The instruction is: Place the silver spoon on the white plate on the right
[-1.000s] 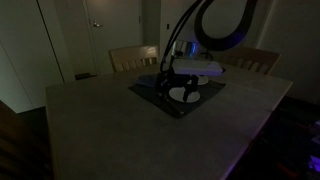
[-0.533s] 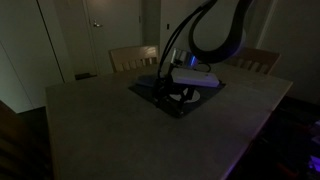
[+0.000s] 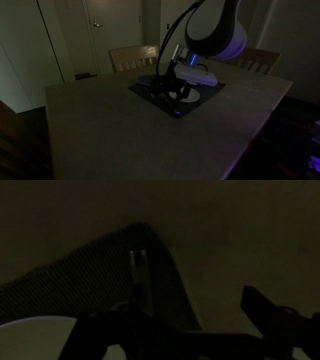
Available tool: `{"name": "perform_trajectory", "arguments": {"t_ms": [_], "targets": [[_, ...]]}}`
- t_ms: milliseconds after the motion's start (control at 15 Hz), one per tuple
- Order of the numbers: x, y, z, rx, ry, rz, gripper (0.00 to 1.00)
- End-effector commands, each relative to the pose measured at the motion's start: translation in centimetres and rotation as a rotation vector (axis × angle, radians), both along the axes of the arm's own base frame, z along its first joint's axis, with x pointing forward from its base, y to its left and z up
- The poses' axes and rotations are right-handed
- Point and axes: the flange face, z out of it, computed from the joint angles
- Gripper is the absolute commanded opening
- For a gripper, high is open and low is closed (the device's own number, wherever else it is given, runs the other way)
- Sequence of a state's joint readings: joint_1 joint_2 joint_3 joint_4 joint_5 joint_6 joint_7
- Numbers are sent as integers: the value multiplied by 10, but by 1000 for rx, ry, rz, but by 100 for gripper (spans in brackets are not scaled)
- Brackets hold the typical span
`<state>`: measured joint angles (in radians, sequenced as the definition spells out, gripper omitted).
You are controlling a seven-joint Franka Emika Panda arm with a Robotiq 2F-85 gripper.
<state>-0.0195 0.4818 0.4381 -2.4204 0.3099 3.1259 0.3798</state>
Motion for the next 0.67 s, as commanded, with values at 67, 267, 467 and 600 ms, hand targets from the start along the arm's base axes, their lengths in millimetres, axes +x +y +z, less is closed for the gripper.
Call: {"name": "perform_trajectory", "arguments": {"t_ms": [67, 267, 467, 600], "targets": [[4, -17, -6, 27, -12, 16, 100], [7, -26, -6, 35, -13, 25, 100], [7, -31, -13, 49, -8, 27, 96], [7, -33, -16, 56, -2, 24, 91]]}}
